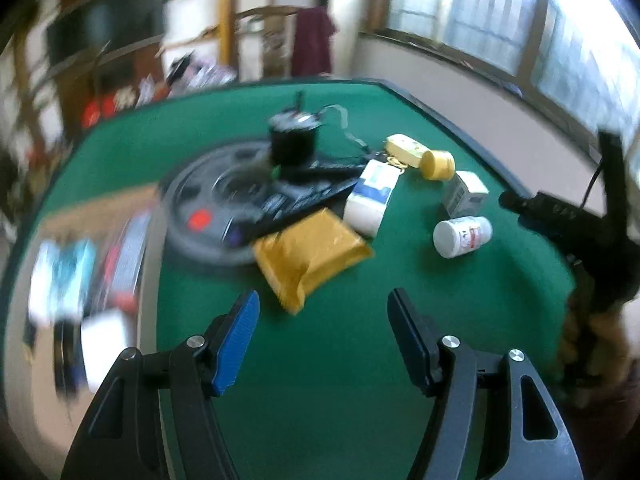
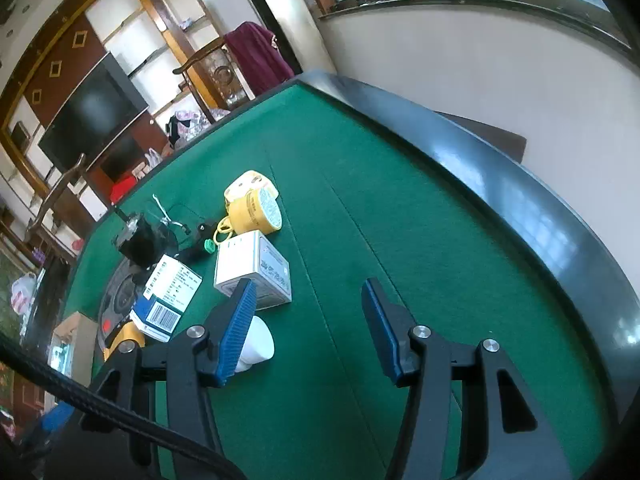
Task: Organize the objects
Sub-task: 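Grasp the yellow padded envelope with the left tool, then grasp the red-labelled white medicine bottle with the right tool while the left holds the envelope, then carry the envelope and bottle into the tray and open both tools, then withdraw both tools from the tray back over the table, then grasp the blue-and-white medicine box with the left tool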
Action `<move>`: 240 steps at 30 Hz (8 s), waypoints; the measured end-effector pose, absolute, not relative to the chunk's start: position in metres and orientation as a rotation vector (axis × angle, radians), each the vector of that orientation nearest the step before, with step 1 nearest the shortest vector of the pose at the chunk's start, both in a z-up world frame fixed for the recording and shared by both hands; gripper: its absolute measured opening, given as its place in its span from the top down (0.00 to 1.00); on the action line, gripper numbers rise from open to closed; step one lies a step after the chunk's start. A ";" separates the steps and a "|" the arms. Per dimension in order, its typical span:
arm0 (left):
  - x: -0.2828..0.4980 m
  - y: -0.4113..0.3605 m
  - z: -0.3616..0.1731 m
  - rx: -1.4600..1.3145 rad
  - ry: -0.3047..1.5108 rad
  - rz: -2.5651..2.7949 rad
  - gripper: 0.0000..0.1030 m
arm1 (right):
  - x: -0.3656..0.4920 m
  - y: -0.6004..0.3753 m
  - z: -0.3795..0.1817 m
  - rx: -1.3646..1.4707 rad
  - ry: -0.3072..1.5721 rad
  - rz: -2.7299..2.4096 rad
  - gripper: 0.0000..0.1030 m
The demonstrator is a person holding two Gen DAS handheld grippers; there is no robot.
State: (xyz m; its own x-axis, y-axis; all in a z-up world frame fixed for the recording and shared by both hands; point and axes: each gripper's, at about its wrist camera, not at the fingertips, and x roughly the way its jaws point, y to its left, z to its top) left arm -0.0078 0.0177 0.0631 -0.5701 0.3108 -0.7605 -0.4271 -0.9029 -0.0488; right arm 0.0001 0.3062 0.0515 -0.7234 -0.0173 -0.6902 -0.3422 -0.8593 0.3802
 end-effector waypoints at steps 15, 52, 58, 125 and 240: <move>-0.062 0.054 0.023 -1.245 0.311 2.334 0.43 | -0.008 0.310 0.040 -1.149 0.782 2.621 0.48; -0.017 0.047 0.047 -1.213 0.162 2.325 0.63 | -0.016 0.271 0.038 -1.247 0.648 2.780 0.48; 0.019 0.029 0.057 -1.181 0.085 2.287 0.62 | -0.023 0.265 0.034 -1.269 0.697 2.840 0.44; -0.043 -0.266 0.020 -1.454 -0.251 2.671 0.62 | -0.025 -0.047 0.056 -2.007 0.458 3.092 0.67; -0.003 0.040 0.098 -0.999 0.401 2.839 0.02 | -0.043 0.323 0.084 -1.066 0.666 2.688 0.18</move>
